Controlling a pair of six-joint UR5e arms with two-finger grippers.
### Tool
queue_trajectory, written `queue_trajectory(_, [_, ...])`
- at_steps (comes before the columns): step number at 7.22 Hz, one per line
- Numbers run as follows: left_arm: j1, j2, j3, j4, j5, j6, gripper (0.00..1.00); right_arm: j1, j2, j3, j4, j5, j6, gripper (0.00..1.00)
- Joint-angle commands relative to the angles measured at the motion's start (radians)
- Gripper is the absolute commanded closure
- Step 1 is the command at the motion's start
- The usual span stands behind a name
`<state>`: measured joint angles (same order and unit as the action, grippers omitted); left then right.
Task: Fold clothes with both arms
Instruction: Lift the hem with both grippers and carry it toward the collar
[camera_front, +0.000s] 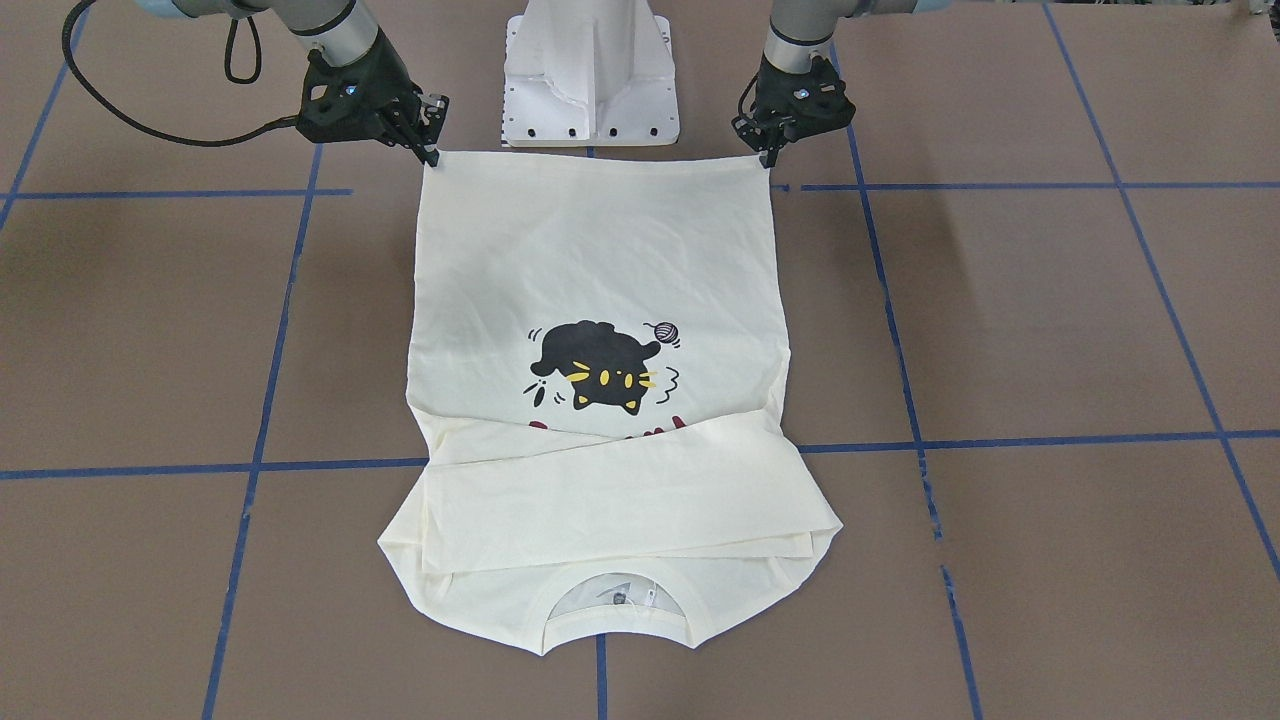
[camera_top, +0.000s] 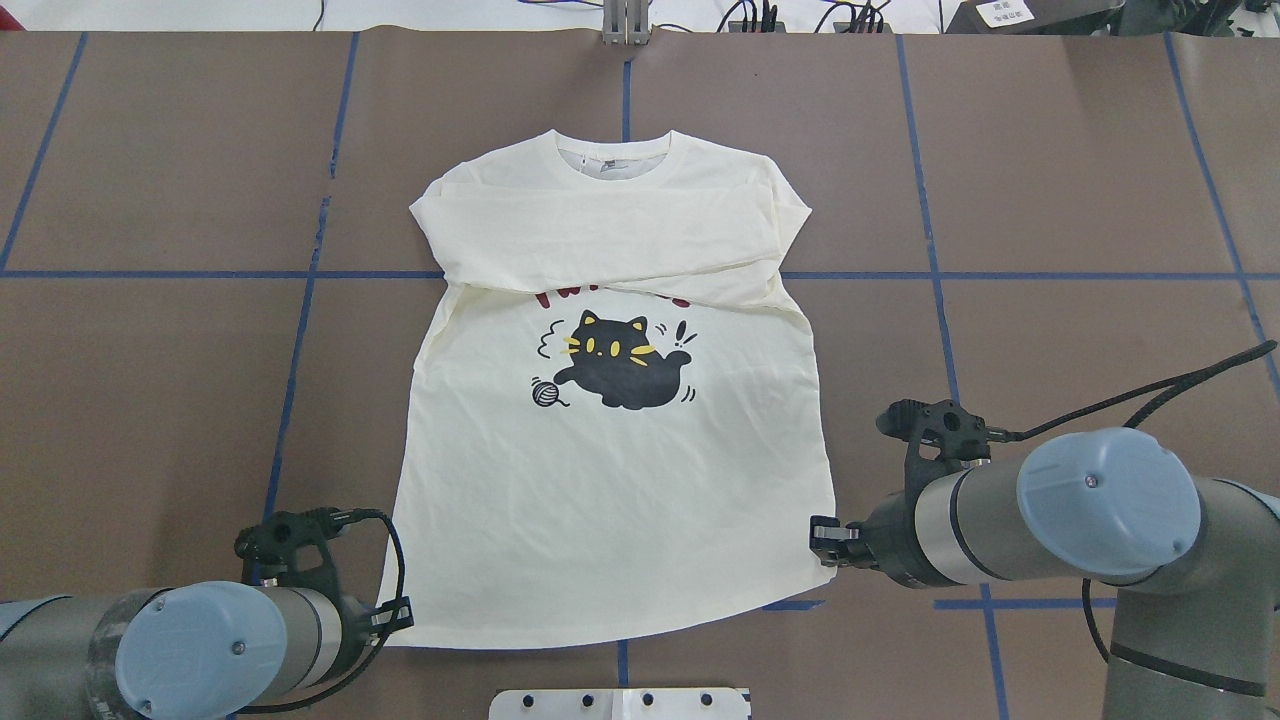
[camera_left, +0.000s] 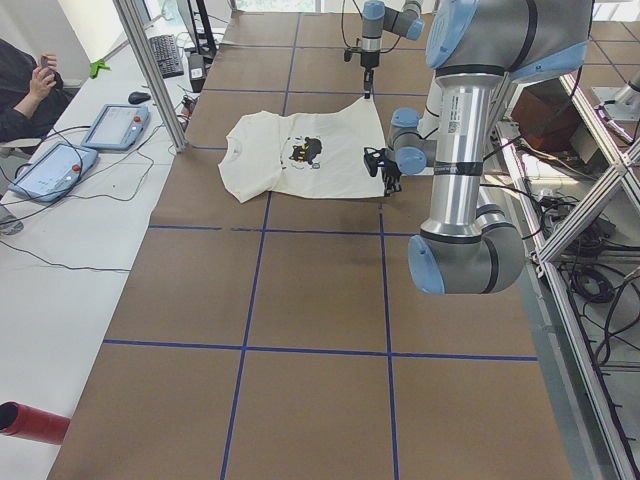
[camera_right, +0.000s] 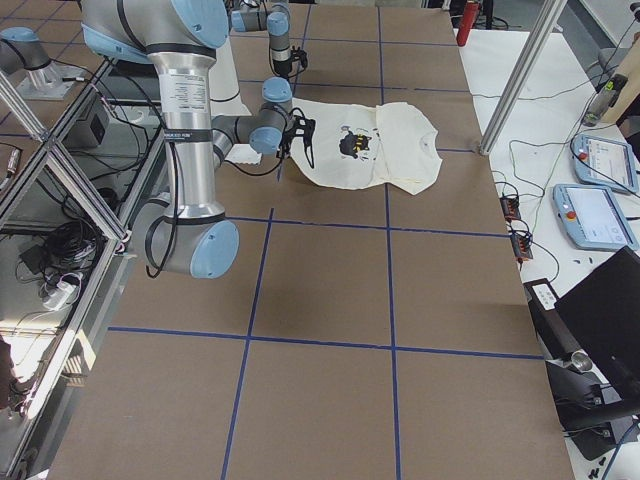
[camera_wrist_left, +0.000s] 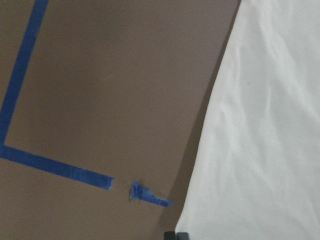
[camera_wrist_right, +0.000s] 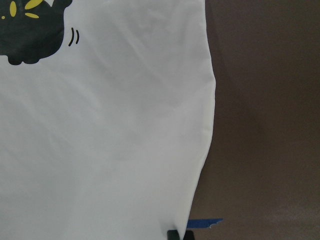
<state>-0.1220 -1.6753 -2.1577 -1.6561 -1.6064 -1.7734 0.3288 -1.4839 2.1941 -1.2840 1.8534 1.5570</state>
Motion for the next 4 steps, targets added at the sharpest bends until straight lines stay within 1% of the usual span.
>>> queue_trajectory(1, [0.039, 0.002, -0.051, 0.036, 0.002, 0.0, 1.0, 0.01, -0.009, 0.018, -0.001, 0.051, 0.0, 1.0])
queue_trajectory(2, [0.068, 0.002, -0.08, 0.051, 0.0, 0.029, 1.0, 0.007, -0.033, 0.045, -0.001, 0.067, 0.0, 1.0])
queue_trajectory(4, [0.128, 0.003, -0.173, 0.123, 0.0, 0.063, 1.0, -0.014, -0.103, 0.128, -0.003, 0.166, 0.011, 1.0])
